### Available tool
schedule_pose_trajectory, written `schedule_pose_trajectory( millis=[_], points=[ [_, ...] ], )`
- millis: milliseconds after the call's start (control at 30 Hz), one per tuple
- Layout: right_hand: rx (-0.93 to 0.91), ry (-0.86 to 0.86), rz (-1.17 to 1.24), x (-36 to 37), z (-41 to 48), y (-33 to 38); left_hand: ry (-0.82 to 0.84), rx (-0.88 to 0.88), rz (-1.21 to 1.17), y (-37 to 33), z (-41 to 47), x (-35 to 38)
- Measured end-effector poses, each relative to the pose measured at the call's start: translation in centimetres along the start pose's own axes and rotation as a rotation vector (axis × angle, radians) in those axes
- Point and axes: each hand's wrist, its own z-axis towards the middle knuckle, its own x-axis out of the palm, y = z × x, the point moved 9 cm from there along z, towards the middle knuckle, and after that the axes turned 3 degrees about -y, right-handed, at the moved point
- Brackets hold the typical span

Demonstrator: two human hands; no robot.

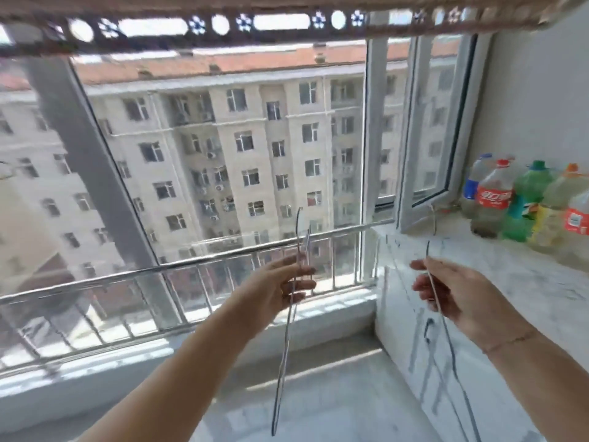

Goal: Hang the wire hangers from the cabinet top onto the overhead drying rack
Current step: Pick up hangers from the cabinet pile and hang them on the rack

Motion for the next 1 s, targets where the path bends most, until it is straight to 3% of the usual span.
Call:
schedule_pose_trajectory(
  millis=[233,433,700,1000],
  points=[
    [-0.019,0.258,-0.015,23.5,-3.8,1.1,-0.235,0.105,0.038,-9.1,-10.3,-18.0],
    [-0.058,0.450,-0.015,39.3,-7.2,3.1,-0.358,0.192,0.020,-15.7,-16.9,-28.4],
    [-0.125,0.671,0.015,54.0,-9.0,8.1,-0.550,0.385,-0.025,-25.5,-19.2,-36.5],
    [-0.181,0.809,-0.003,65.5,-8.1,12.6,-0.685,0.565,-0.086,-35.0,-19.0,-41.0]
  ],
)
